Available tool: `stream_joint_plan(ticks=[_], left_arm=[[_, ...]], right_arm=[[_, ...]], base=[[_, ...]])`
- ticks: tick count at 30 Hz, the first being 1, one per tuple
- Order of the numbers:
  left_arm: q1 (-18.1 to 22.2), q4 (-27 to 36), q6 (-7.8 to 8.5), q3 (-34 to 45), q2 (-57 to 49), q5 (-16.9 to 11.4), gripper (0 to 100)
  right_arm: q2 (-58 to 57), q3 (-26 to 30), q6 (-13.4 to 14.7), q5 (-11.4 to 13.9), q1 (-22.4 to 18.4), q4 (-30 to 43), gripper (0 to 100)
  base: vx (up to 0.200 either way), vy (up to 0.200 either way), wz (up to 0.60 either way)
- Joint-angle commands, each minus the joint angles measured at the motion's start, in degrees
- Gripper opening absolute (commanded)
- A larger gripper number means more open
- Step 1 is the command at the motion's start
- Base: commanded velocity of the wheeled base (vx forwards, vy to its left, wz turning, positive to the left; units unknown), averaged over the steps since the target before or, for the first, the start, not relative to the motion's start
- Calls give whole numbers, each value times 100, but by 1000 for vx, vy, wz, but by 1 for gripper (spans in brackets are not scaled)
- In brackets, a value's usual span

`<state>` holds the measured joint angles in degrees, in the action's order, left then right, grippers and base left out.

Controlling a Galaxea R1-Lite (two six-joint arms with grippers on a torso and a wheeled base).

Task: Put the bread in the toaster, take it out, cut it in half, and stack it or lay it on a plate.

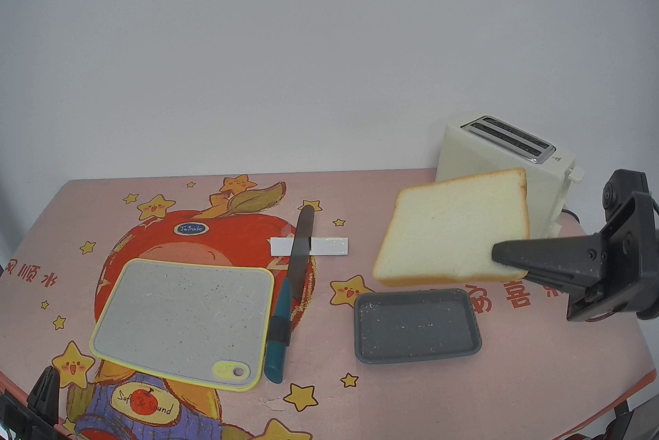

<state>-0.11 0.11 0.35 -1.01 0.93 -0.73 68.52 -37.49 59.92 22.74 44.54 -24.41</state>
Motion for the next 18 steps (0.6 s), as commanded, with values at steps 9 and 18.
stream_joint_plan(ticks=[9,18], left_arm=[[2,-2,0,101,-93,-6,0],[2,-2,0,101,-93,-6,0]], right_arm=[[38,66,2,20,2,-12,0],[38,75,11,20,28,-12,0]], base=[[0,200,0],[0,200,0]])
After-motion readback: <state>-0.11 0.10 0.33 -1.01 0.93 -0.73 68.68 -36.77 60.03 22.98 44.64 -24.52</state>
